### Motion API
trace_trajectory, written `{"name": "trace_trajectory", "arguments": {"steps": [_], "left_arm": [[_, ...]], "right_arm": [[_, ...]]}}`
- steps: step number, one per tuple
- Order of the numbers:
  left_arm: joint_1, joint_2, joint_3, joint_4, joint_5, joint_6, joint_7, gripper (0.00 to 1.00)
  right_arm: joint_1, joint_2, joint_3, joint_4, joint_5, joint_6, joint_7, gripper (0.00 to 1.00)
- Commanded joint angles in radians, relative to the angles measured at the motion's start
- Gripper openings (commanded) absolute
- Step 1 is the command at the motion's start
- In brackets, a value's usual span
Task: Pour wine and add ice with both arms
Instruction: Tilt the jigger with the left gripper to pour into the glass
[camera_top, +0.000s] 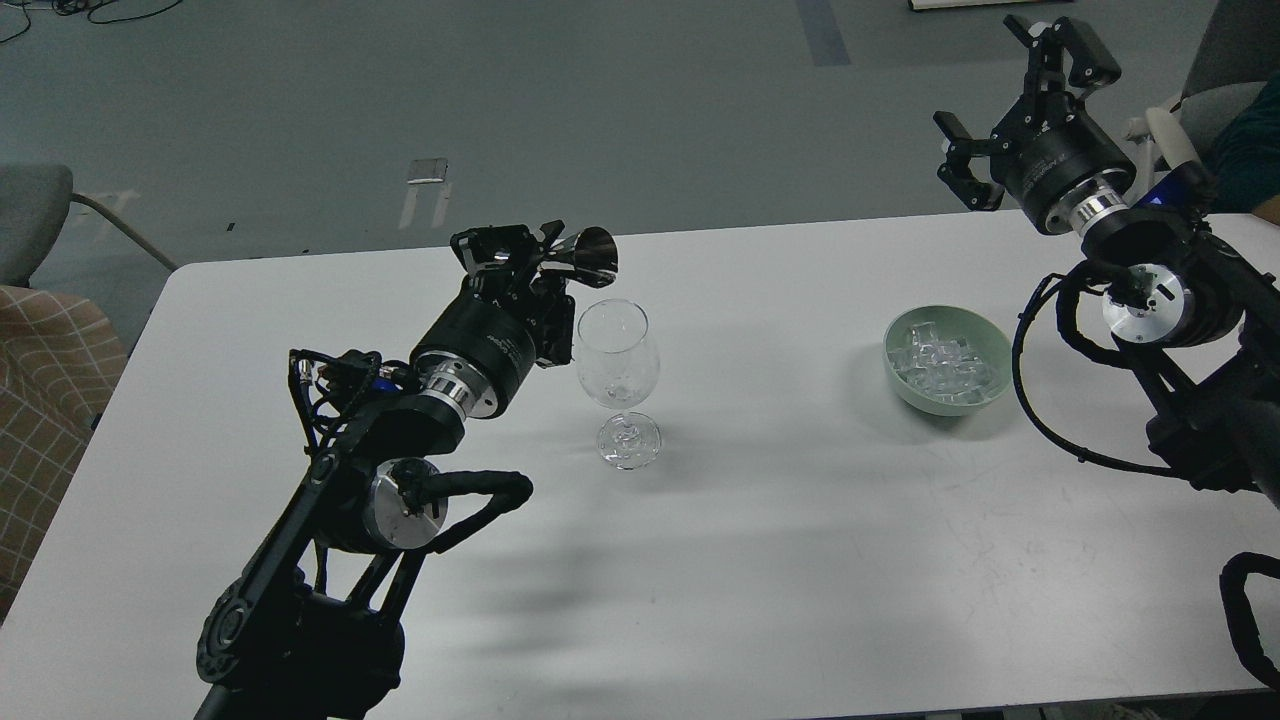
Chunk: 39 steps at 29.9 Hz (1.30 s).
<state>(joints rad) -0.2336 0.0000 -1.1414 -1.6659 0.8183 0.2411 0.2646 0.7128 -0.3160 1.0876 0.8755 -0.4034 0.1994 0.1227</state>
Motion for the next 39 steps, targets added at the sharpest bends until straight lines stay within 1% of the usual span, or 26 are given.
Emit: {"name": "trace_trajectory", "arguments": {"steps": [1, 13, 17, 21, 23, 27, 32, 34, 39], "left_arm": [[-0.001, 0.0, 0.002, 0.0, 0.004, 0.001, -0.002, 0.0], [0.002, 0.009, 0.002, 0.002, 0.041, 0.0, -0.013, 0.0], [0.0, 0.029, 0.002, 0.002, 0.041, 0.0, -0.033, 0.0], [-0.004, 0.041, 0.002, 0.002, 0.045, 0.0, -0.036, 0.0], [-0.004, 0.046, 0.002, 0.002, 0.082, -0.008, -0.047, 0.0], [0.005, 0.051, 0.002, 0.002, 0.11, -0.045, -0.051, 0.0], [0.008, 0.052, 0.015, 0.002, 0.14, -0.048, -0.056, 0.0], [0.007, 0.054, 0.025, 0.002, 0.156, -0.048, -0.068, 0.0], [0.007, 0.054, 0.028, 0.003, 0.159, -0.048, -0.071, 0.0]], "right_arm": [[-0.001, -0.002, 0.0, 0.004, 0.0, -0.002, 0.0, 1.0], [-0.003, 0.0, 0.0, 0.005, 0.0, -0.002, 0.0, 1.0], [-0.003, -0.002, 0.0, 0.005, 0.0, -0.002, 0.0, 1.0], [-0.003, -0.002, 0.0, 0.005, 0.0, -0.002, 0.0, 1.0], [-0.003, 0.002, 0.0, 0.005, 0.0, -0.002, 0.0, 1.0], [-0.003, 0.002, 0.0, 0.005, 0.0, -0.002, 0.0, 1.0], [-0.003, -0.002, 0.0, 0.005, 0.0, -0.002, 0.0, 1.0], [-0.003, -0.002, 0.0, 0.005, 0.0, -0.005, 0.0, 1.0], [-0.003, 0.002, 0.0, 0.007, 0.0, -0.005, 0.0, 1.0]]}}
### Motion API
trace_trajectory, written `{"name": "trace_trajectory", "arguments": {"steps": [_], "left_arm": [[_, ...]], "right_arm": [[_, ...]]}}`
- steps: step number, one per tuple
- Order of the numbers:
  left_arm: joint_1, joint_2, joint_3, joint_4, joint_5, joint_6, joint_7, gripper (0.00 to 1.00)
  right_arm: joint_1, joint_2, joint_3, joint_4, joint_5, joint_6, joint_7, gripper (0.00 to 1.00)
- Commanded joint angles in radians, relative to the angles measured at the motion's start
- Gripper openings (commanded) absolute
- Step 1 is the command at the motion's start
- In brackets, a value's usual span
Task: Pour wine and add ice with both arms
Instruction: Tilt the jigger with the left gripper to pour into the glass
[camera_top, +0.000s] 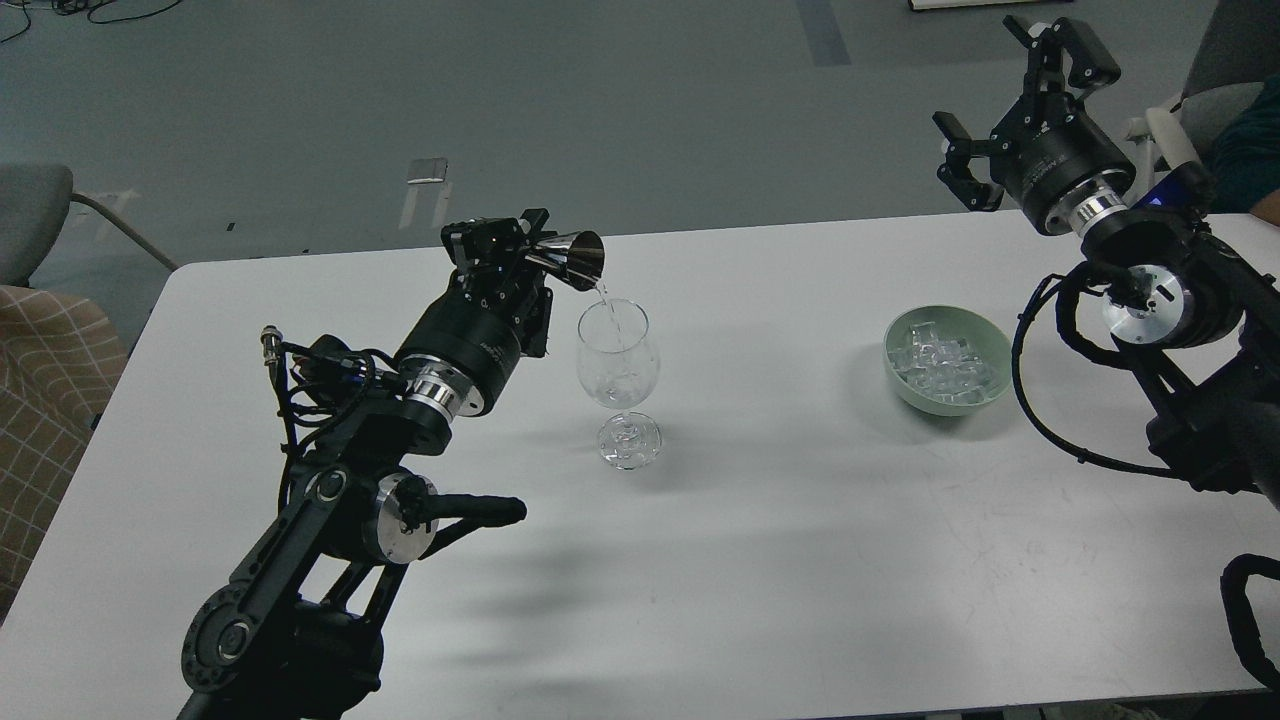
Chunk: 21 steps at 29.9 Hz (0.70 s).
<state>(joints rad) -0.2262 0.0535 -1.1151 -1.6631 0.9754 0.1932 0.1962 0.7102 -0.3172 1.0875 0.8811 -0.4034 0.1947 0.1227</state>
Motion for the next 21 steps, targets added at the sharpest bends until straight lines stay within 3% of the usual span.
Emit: {"name": "trace_trajectory", "arguments": {"steps": [1, 21], "left_arm": [[-0.002, 0.0, 0.0, 0.0, 0.002, 0.0, -0.003, 0.0], [-0.009, 0.061, 0.026, 0.003, 0.137, -0.003, -0.061, 0.0]], "right_arm": [[0.0, 0.003, 0.0, 0.001, 0.0, 0.0, 0.0, 1.0], [0.0, 0.003, 0.0, 0.001, 0.0, 0.0, 0.0, 1.0]]}}
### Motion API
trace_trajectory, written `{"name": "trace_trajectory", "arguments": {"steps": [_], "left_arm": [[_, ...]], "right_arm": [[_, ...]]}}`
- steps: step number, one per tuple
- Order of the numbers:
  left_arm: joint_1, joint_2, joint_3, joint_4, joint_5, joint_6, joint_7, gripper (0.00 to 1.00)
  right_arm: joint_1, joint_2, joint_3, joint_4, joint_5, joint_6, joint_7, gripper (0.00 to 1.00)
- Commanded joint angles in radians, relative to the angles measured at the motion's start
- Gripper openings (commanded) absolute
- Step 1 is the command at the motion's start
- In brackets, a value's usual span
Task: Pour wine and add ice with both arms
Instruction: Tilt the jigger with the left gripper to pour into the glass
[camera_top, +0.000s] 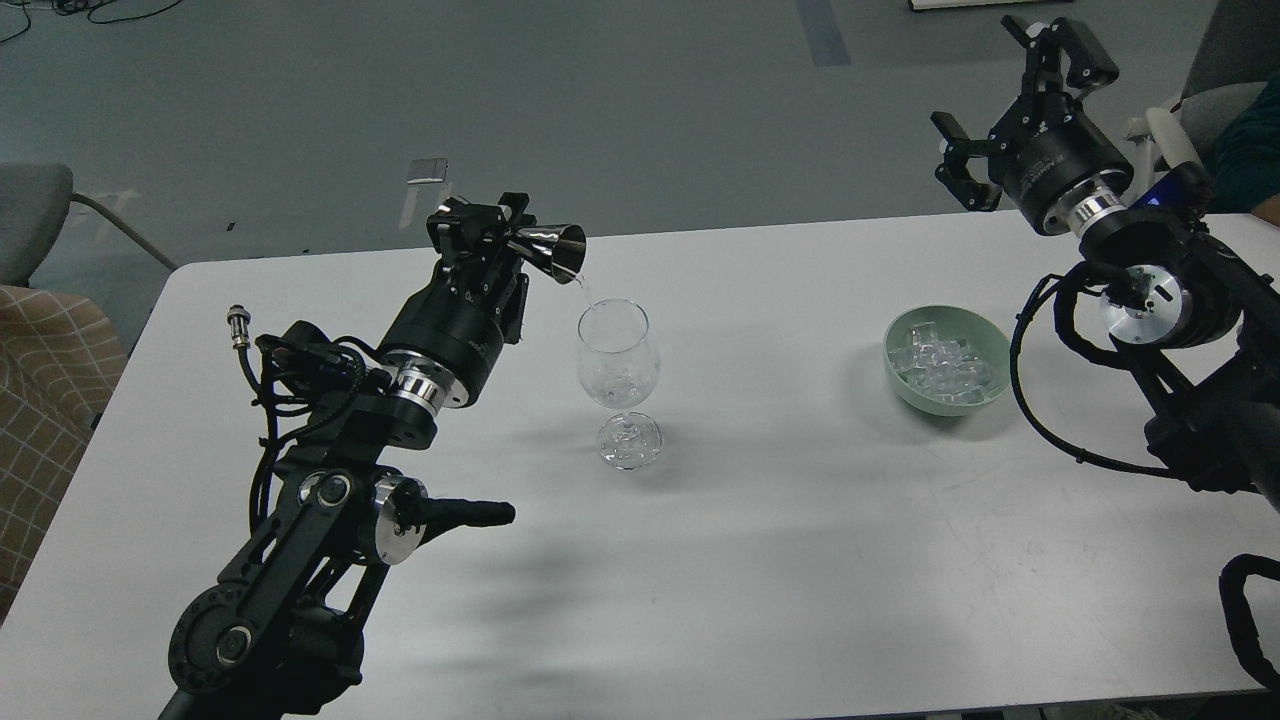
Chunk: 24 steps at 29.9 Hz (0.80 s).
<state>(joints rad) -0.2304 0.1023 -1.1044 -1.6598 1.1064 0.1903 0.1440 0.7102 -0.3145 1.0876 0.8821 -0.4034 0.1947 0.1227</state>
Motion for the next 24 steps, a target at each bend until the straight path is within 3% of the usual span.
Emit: {"name": "trace_trajectory", "arguments": {"steps": [1, 5, 24], "left_arm": [[-0.006, 0.016, 0.02, 0.0, 0.01, 0.0, -0.015, 0.0], [-0.003, 0.034, 0.029, 0.0, 0.105, 0.0, -0.035, 0.0], [-0.013, 0.031, 0.084, -0.006, 0.331, 0.001, -0.035, 0.0]], "right_arm": [[0.0, 0.0, 0.0, 0.0, 0.0, 0.0, 0.0, 1.0], [0.0, 0.0, 0.0, 0.0, 0.0, 0.0, 0.0, 1.0], [0.002, 0.006, -0.001, 0.0, -0.002, 0.0, 0.0, 1.0]]}}
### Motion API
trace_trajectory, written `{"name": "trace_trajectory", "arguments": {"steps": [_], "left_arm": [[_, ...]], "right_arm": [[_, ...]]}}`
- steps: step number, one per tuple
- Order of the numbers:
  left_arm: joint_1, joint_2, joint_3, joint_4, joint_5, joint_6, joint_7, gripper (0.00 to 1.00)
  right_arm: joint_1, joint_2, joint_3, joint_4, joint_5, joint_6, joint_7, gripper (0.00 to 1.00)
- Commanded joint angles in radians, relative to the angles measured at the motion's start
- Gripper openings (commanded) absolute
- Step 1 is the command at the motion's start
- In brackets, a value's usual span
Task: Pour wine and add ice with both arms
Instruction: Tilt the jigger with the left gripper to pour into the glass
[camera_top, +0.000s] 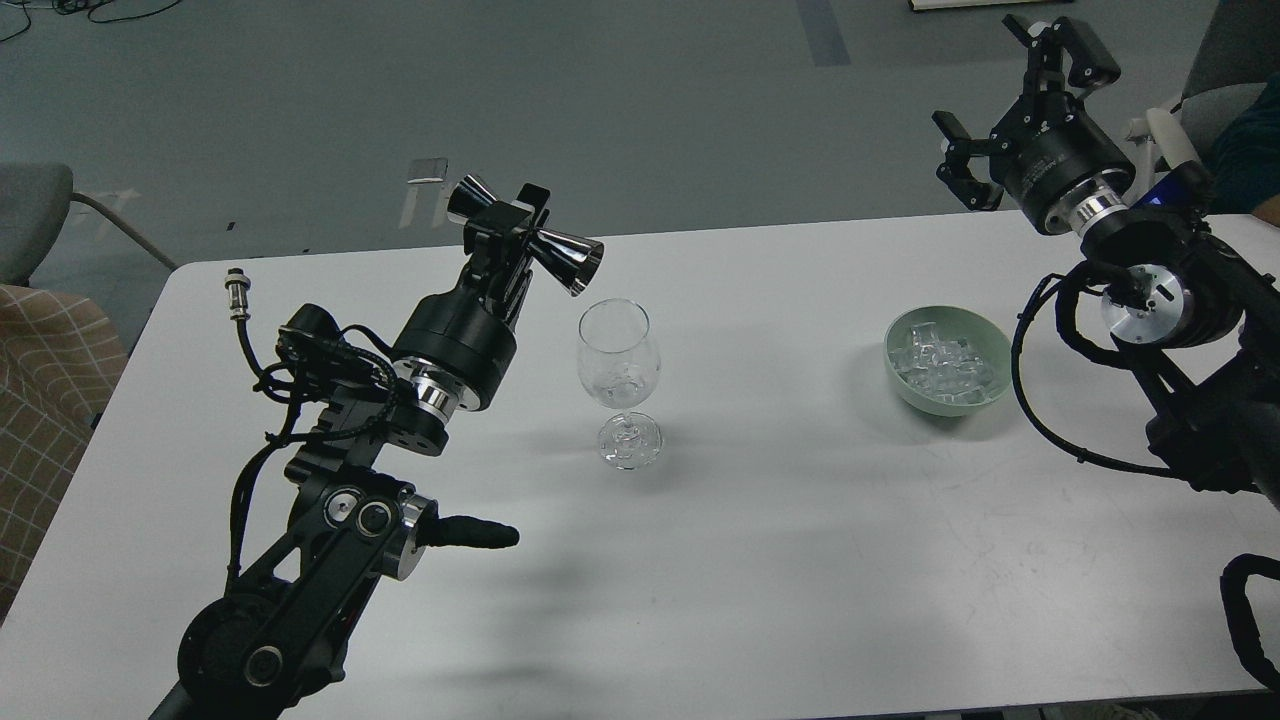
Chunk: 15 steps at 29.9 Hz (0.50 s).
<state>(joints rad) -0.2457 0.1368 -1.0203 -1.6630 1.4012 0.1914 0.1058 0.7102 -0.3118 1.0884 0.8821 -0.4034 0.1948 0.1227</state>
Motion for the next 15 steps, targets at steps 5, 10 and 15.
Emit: {"name": "trace_trajectory", "arguments": {"steps": [5, 10, 15], "left_arm": [[-0.001, -0.011, 0.002, -0.003, 0.065, 0.0, 0.012, 0.0], [-0.013, -0.014, 0.002, -0.003, 0.07, 0.0, 0.028, 0.0], [-0.024, -0.045, -0.018, -0.003, 0.023, 0.01, 0.103, 0.0]], "right_arm": [[0.003, -0.004, -0.002, 0.0, -0.002, -0.001, 0.0, 1.0], [-0.003, -0.01, -0.002, 0.0, 0.0, 0.0, 0.0, 1.0], [-0.002, -0.009, -0.001, 0.0, 0.0, 0.0, 0.0, 1.0]]}}
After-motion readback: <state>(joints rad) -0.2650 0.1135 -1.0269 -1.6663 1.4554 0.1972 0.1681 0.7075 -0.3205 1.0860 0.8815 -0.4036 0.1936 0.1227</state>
